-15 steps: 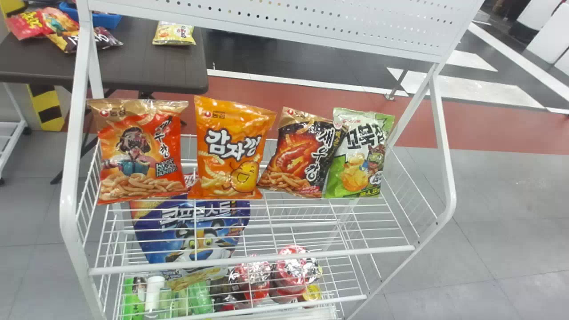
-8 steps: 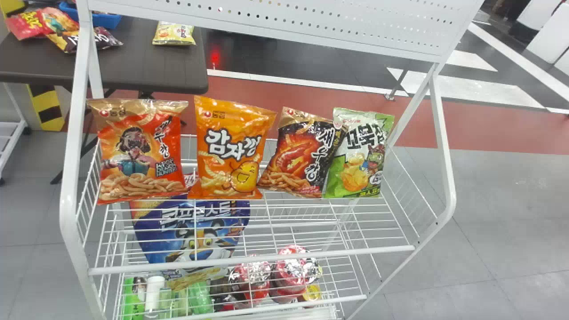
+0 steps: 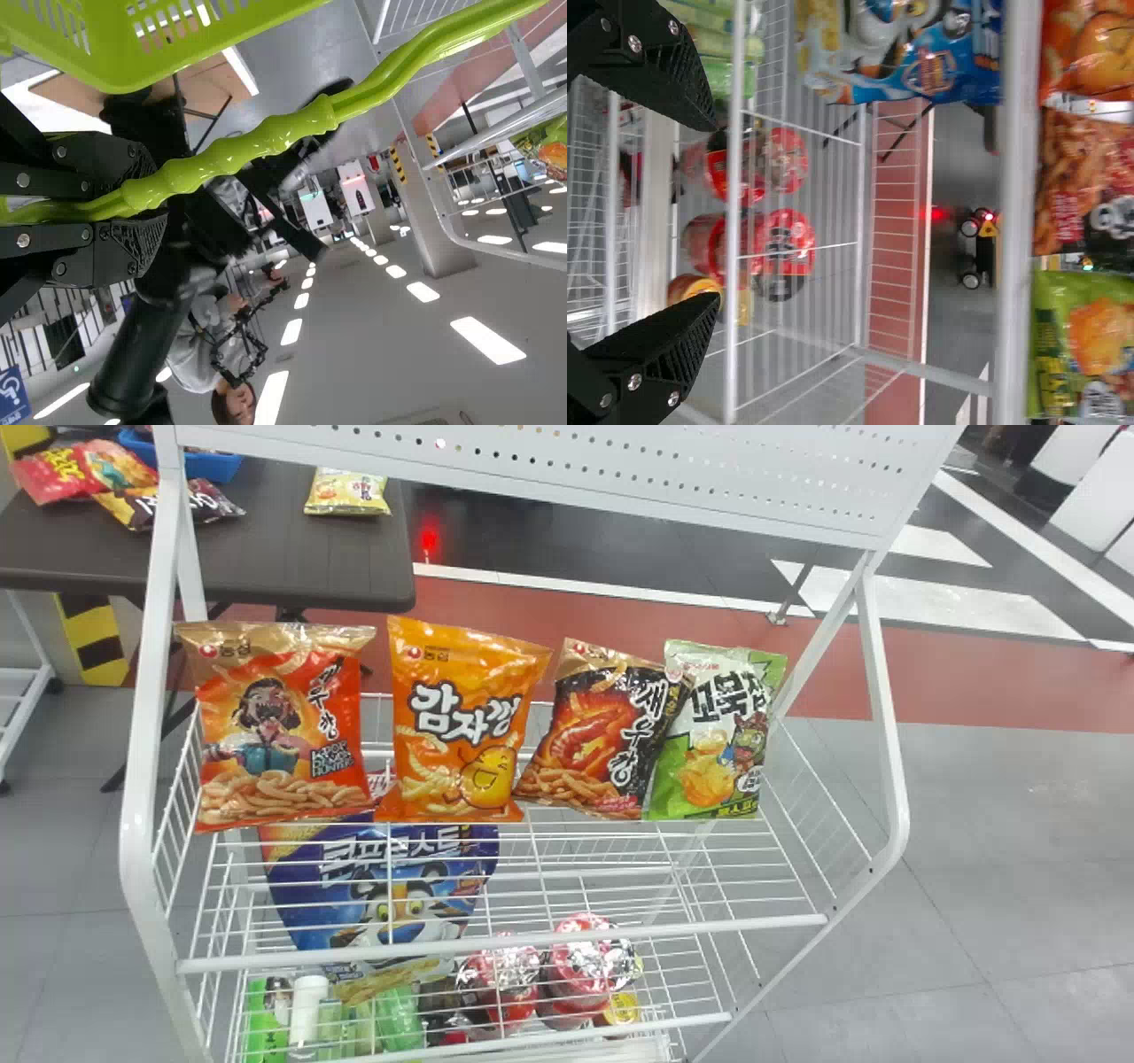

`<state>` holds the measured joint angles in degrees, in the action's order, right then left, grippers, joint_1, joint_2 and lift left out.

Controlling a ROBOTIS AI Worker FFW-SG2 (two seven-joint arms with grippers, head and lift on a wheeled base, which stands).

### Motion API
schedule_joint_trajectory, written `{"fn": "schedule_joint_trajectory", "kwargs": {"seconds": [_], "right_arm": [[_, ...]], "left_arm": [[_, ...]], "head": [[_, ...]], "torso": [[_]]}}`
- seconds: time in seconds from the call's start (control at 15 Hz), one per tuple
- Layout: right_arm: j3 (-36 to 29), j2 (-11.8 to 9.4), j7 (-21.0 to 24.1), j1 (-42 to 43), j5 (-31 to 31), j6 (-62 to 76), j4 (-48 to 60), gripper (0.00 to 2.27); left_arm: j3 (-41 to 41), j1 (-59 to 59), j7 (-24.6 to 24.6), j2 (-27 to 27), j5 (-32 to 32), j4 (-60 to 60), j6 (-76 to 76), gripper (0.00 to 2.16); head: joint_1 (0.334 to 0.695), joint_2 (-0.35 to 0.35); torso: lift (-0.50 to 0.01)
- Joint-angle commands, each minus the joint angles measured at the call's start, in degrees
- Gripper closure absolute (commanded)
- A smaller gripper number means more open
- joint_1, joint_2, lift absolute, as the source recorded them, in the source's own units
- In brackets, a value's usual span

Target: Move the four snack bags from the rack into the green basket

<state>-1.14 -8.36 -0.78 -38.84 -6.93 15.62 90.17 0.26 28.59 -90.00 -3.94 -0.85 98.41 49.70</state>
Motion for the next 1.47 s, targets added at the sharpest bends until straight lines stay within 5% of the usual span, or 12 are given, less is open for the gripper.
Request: {"fn": "schedule_joint_trajectory", "kwargs": {"seconds": [0.0, 0.33, 0.53, 0.93, 1.4], "right_arm": [[-0.1, 0.2, -0.2, -3.0, 1.7, -1.7, 13.5, 0.15], [3.2, 1.8, -2.8, 3.0, 1.0, -16.3, 28.3, 0.15], [9.0, 1.9, -3.0, 13.1, 1.7, -21.4, 26.0, 0.15], [17.3, 4.6, -8.5, 29.7, 4.7, -18.9, 10.9, 0.15], [20.1, 6.8, -10.7, 42.7, 2.8, -19.6, -2.5, 0.15]], "left_arm": [[0.5, 0.3, -0.6, 0.0, -0.1, 0.3, -1.2, 1.99], [-0.3, 0.2, -0.6, 0.0, 0.1, 0.4, -1.6, 1.99], [-0.7, 0.1, -0.6, 0.0, 0.2, 0.4, -1.6, 1.99], [-1.5, -0.1, -0.6, -0.1, 0.3, 0.3, -1.6, 1.99], [-1.6, -0.8, -0.6, -0.4, 0.3, -0.1, -1.6, 1.99]], "head": [[0.695, -0.35], [0.695, -0.35], [0.695, -0.35], [0.695, -0.088], [0.695, 0.025]], "torso": [[0.0], [0.0], [0.0], [0.0], [0.0]]}}
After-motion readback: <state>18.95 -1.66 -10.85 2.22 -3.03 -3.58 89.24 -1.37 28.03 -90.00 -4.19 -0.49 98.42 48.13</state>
